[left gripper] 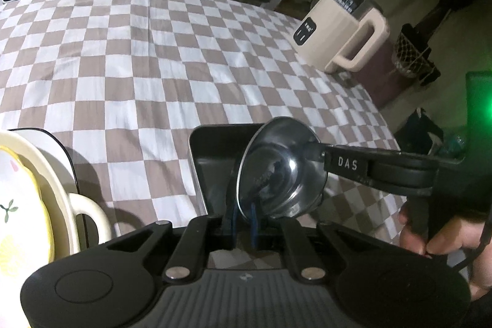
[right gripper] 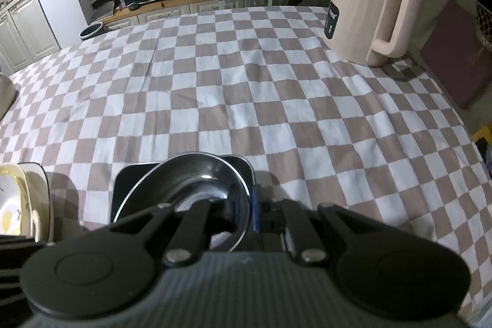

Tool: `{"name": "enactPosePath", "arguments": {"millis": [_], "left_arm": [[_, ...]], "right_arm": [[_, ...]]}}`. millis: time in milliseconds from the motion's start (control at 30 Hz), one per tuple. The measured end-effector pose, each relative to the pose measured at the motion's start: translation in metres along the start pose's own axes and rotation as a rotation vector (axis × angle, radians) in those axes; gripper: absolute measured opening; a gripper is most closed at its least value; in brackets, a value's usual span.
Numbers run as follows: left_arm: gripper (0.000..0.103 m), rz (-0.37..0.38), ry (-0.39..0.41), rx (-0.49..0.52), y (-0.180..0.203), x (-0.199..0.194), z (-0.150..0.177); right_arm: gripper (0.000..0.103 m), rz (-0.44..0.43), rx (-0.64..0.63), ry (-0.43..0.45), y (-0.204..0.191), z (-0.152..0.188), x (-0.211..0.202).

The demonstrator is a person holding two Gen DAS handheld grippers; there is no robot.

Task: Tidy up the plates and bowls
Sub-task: 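Lower the steel bowl into the steel pan with both grippers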

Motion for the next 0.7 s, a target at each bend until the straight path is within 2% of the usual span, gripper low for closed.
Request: {"name": "enactPosePath", "arguments": {"millis": [200, 333, 600, 700], "left_arm": [[0.01, 0.006, -0.012, 0.004, 0.0, 0.006, -0.001], [0.01, 0.01, -0.013, 0.011, 0.002, 0.008, -0.002], [0.01, -0.029, -0.042, 0.048, -0.006, 0.015, 0.0], [0.01, -0.002, -0.034, 0.044, -0.005, 0.012, -0.001]], "right_arm": [[0.01, 0.001, -0.013, -0.03, 0.003, 0.0, 0.014], [0.01, -0.005, -0.005, -0.018, 0.007, -0.006, 0.022], [0.01, -0.024, -0.039, -0.028, -0.004, -0.008, 0.029], [0.01, -0.036, -0.046, -0.031, -0.006, -0.007, 0.031]]}}
Point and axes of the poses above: each gripper's, at about its wrist camera, not at the fingertips, and x roughly the way its jaws point, y to its right, z to its underside, the point moved 10 cm from there along x, roughly the way its jaws point, and after that the axes turned 6 degrees about y, right-handed, at the moved point
